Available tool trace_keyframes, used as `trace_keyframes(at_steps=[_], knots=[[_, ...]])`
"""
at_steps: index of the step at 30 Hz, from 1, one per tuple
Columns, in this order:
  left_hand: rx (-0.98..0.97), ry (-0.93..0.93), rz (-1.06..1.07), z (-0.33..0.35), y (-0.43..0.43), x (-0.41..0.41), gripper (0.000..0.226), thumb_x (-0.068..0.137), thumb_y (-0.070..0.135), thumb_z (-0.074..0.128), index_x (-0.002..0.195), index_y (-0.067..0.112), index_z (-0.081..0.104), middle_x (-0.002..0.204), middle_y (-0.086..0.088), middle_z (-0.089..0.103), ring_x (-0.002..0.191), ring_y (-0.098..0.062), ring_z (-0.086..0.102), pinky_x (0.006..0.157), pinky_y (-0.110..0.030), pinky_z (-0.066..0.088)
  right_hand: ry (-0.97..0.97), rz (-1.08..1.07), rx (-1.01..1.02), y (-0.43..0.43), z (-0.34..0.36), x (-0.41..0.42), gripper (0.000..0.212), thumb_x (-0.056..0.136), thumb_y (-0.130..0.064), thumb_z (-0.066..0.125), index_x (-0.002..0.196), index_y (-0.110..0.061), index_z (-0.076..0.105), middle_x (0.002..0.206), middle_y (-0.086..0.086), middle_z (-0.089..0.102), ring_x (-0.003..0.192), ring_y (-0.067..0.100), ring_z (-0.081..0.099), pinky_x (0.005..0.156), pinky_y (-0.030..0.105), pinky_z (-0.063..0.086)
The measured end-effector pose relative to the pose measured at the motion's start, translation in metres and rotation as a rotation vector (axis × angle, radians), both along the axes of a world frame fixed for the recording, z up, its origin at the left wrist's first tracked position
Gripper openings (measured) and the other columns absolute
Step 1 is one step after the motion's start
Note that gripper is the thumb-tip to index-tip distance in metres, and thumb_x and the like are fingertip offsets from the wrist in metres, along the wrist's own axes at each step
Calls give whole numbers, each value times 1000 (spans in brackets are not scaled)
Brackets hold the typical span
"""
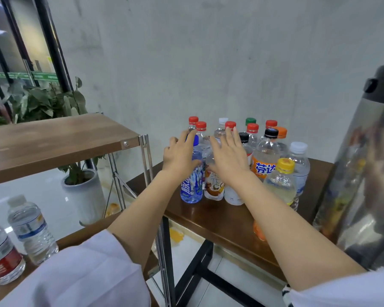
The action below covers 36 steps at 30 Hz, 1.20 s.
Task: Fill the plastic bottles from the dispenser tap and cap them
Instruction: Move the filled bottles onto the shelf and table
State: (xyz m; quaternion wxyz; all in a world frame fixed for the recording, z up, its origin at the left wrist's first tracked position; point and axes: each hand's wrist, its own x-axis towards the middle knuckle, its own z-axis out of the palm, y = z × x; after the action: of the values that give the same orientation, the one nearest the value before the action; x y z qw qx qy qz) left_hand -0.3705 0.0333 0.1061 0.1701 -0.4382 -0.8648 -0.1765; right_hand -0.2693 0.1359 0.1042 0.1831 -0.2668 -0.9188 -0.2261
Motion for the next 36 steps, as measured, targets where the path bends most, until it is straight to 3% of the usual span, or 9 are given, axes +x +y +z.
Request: trace_keyframes(at_steps=[7, 10, 12, 15, 20, 27, 31, 36], knots=[[163, -32, -55, -12, -2, 0, 81, 84, 32, 77, 150, 17, 31, 152, 1, 33, 129, -27, 38, 93, -39, 49, 30, 58, -10, 0, -6, 9, 97, 86, -59, 64, 153, -6, 19, 154, 15, 32, 147, 33, 21, 120, 50, -8], [214, -47, -65, -17, -5, 2, 86, 79, 31, 82, 148, 17, 34, 154, 0, 31, 131, -28, 35, 95, -41, 50, 92, 124, -98, -2, -12, 9, 93, 83, -46, 74, 151, -6, 26, 150, 14, 34, 142, 31, 26, 120, 43, 15], [246, -95, -78, -20, -7, 5, 91, 76, 28, 85, 149, 18, 32, 157, -1, 26, 133, -30, 33, 97, -42, 49, 153, 151, -181, -4, -18, 8, 90, 80, -33, 81, 149, -9, 29, 149, 13, 33, 138, 29, 29, 107, 35, 38], [334, -263, -127, -27, -8, 9, 96, 74, 16, 87, 150, 23, 29, 159, -4, 18, 137, -32, 32, 100, -46, 49, 196, 168, -252, -5, -29, 7, 89, 81, -17, 79, 151, -11, 24, 146, 16, 33, 132, 31, 34, 94, 33, 47], [468, -416, -252, -34, -7, 11, 95, 74, 6, 85, 147, 31, 31, 147, 0, 33, 118, -26, 54, 92, -47, 56, 245, 206, -303, -10, -37, 13, 85, 82, -22, 80, 148, -14, 26, 141, 15, 37, 128, 31, 43, 89, 35, 50], [574, -451, -273, -42, -13, 15, 93, 72, 3, 86, 146, 31, 37, 145, -1, 40, 125, -24, 52, 95, -47, 56, 389, 345, -423, -17, -48, 20, 79, 83, -14, 78, 147, -12, 32, 143, 14, 34, 124, 29, 49, 91, 34, 49], [598, -439, -281, -46, -22, 22, 91, 73, 3, 85, 145, 31, 38, 144, -1, 42, 127, -23, 51, 96, -43, 56, 455, 413, -464, -20, -60, 25, 79, 81, -9, 79, 147, -9, 36, 147, 17, 34, 134, 33, 42, 103, 38, 44], [594, -384, -269, -54, -35, 40, 87, 76, 1, 82, 146, 29, 39, 144, 0, 40, 124, -11, 43, 95, -34, 51, 525, 437, -498, -29, -73, 35, 78, 78, -8, 81, 145, -9, 40, 142, 17, 41, 134, 31, 37, 104, 43, 45]])
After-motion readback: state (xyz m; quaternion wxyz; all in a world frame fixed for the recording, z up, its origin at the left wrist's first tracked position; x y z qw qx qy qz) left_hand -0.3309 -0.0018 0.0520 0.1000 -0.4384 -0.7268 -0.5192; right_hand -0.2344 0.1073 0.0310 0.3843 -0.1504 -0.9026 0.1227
